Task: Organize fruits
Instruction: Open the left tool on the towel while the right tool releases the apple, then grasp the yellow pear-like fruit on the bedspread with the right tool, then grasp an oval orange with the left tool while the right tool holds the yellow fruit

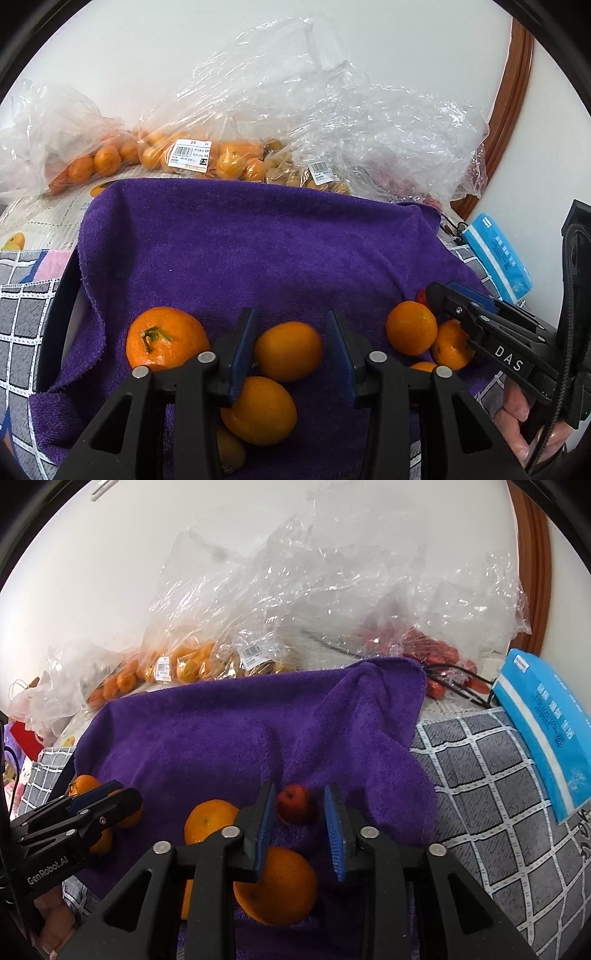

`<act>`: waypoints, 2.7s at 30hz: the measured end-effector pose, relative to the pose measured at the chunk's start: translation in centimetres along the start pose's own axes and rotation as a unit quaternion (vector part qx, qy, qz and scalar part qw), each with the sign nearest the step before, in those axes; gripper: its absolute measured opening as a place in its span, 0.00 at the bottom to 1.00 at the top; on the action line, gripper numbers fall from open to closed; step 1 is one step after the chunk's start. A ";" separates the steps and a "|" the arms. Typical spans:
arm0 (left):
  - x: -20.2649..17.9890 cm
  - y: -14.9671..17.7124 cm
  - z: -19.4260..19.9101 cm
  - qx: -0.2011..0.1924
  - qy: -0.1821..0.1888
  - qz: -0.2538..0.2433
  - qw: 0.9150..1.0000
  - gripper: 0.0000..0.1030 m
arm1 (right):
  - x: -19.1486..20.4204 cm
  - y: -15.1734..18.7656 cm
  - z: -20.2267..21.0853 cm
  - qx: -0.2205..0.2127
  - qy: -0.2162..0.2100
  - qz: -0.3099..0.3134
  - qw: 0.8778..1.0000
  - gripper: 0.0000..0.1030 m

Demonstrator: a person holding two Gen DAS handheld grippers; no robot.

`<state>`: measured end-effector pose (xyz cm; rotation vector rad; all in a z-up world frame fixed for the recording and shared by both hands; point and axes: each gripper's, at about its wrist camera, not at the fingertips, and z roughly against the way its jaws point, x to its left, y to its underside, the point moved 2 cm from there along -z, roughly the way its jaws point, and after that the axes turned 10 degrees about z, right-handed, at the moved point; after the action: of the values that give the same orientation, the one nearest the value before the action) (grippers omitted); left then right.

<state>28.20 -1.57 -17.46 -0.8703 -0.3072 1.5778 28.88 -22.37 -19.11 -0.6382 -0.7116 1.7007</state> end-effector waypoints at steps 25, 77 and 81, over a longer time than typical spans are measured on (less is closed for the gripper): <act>0.4 -1.4 5.8 -0.092 -0.002 0.009 0.996 0.52 | 1.3 -1.4 7.2 -0.089 0.027 0.022 0.995 0.64; -3.8 9.1 7.5 0.063 -0.036 -0.047 0.996 0.62 | 2.7 13.0 16.4 0.022 0.062 0.000 0.998 0.26; -4.0 9.5 6.6 0.071 -0.017 -0.020 0.997 0.46 | 2.1 13.7 17.7 0.014 0.067 -0.016 0.998 0.26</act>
<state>16.64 -5.52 -17.69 -0.7234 -0.2320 1.5580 6.65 -25.30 -17.54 -0.7112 -0.5992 1.6192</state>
